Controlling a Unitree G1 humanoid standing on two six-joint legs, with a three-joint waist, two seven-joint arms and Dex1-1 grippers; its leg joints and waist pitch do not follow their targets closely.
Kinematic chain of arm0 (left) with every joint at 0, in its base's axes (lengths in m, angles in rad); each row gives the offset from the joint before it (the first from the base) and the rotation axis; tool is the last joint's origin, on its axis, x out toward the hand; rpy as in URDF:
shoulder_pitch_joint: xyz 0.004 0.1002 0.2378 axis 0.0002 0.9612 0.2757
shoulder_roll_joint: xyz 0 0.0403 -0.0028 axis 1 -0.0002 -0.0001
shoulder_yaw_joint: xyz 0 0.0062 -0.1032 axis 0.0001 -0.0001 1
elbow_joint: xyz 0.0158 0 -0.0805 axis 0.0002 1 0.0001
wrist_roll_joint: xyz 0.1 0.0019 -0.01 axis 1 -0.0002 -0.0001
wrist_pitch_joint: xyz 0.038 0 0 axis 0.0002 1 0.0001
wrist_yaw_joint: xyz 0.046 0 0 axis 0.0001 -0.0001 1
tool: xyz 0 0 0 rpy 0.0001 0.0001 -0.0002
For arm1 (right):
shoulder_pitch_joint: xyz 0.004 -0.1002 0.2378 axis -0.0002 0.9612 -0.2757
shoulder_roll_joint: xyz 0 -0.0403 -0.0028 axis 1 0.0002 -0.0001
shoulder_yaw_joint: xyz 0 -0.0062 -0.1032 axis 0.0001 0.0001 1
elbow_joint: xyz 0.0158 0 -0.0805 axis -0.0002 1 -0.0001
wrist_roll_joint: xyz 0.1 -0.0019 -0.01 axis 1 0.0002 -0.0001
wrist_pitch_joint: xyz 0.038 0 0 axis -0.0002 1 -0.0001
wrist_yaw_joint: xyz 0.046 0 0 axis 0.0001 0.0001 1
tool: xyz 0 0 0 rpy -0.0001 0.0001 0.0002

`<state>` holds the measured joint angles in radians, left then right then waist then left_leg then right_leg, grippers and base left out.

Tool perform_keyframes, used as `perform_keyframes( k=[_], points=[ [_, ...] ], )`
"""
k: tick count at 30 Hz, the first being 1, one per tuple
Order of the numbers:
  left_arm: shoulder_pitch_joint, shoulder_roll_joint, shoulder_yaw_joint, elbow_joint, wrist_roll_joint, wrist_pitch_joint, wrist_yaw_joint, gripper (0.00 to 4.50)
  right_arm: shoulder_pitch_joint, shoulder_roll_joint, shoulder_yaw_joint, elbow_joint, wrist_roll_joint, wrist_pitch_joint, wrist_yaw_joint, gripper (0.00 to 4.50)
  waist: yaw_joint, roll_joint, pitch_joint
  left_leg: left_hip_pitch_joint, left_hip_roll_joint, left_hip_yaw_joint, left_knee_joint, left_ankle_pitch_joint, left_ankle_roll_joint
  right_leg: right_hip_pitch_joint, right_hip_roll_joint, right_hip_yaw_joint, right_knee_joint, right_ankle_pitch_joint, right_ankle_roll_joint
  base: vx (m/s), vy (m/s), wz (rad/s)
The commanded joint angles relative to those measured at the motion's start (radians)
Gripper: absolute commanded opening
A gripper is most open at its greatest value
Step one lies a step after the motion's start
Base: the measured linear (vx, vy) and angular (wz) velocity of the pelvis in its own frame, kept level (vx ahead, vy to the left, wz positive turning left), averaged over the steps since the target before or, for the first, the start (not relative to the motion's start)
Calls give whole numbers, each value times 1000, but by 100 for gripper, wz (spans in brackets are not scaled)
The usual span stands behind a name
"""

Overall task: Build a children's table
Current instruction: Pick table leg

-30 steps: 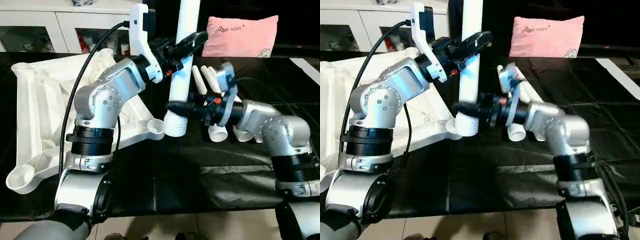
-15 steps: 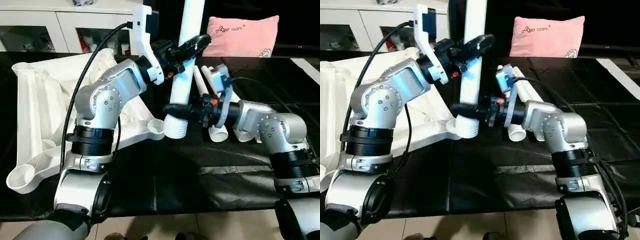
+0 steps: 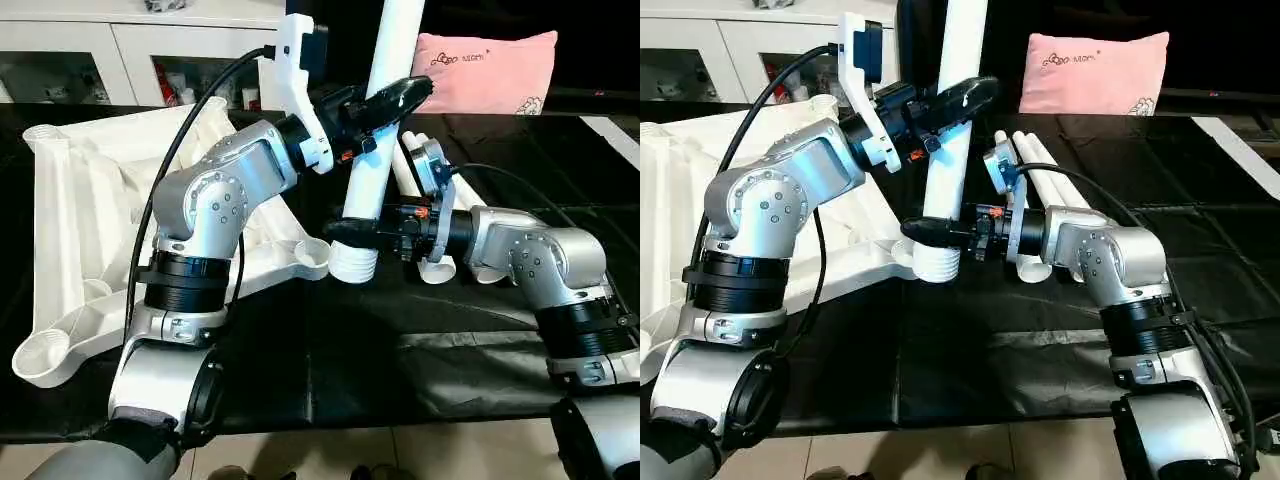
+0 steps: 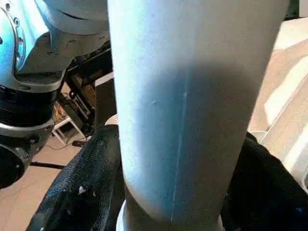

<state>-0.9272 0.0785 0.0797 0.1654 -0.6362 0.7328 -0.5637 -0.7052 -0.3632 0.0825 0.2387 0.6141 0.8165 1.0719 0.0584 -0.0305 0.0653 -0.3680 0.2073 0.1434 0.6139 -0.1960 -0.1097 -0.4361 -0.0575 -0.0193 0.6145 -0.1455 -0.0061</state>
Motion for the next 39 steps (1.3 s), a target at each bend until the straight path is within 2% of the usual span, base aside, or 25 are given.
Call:
perform_keyframes(
  k=[1, 8, 9, 15, 22, 23, 25, 29, 31, 34, 39],
  points=[
    [-12, 4, -10, -34, -13, 5, -11, 180, -7, -9, -3, -8, -7, -6, 8, 283, 2, -15, -85, -7, -11, 27, -56, -63, 50, 83, -35, 14, -65, -218, -196, 0, 0, 0],
    [-12, 8, -9, -35, -12, 8, -21, 180, -3, -7, -17, -13, 11, 1, 15, 230, 2, -12, -85, -7, -10, 27, -56, -66, 48, 83, -36, 14, -65, -218, -199, 0, 0, 0],
    [-13, 8, -9, -36, -13, 9, -21, 180, -3, -7, -17, -13, 11, 2, 16, 203, 2, -13, -86, -7, -11, 27, -56, -64, 48, 84, -36, 14, -65, -211, -200, 0, 0, 0],
    [-18, 7, -2, -34, -16, 10, -16, 180, 9, -5, -12, -19, 11, 2, 21, 194, 3, -12, -85, -6, -10, 26, -56, -67, 49, 83, -36, 14, -65, -211, -204, 0, 0, 0],
    [-19, -7, 19, -51, -39, 14, -10, 180, 25, 5, -9, -19, -3, -39, 20, 193, 3, -11, -85, -7, -11, 26, -56, -68, 49, 84, -36, 13, -65, -211, -203, 0, 0, 0],
    [-17, -9, 21, -58, -48, 16, -14, 215, 26, 6, -9, -19, -3, -41, 20, 193, 3, -10, -86, -6, -10, 26, -56, -67, 49, 83, -36, 14, -64, -205, -206, 0, 0, 0],
    [-11, -9, 21, -80, -74, 32, -37, 250, 29, 7, -9, -21, -3, -43, 21, 193, 2, -11, -85, -6, -10, 26, -56, -70, 48, 83, -36, 13, -64, -201, -211, 0, 0, 0],
    [13, -4, -16, -152, -128, 88, -105, 291, 37, 10, -9, -26, -4, -50, 17, 193, 2, -7, -85, -6, -8, 26, -57, -73, 48, 82, -36, 13, -61, -192, -221, 0, 0, 0],
    [19, -7, -23, -163, -139, 100, -111, 302, 40, 12, -8, -27, -5, -56, 14, 193, 1, -8, -83, -5, -9, 27, -57, -95, 45, 81, -35, 13, -67, -235, -210, 0, 0, 0],
    [23, -20, -22, -162, -149, 119, -92, 325, 46, 20, -8, -24, -9, -68, 5, 193, 1, -10, -82, -5, -10, 27, -58, -97, 40, 81, -35, 13, -69, -258, -193, 0, 0, 0],
    [24, -41, 13, -147, -171, 114, -65, 357, 53, 37, -16, -22, -14, -85, -15, 193, 2, -10, -83, -6, -10, 25, -58, -89, 41, 81, -34, 13, -69, -248, -191, 0, 0, 0]
  ],
)
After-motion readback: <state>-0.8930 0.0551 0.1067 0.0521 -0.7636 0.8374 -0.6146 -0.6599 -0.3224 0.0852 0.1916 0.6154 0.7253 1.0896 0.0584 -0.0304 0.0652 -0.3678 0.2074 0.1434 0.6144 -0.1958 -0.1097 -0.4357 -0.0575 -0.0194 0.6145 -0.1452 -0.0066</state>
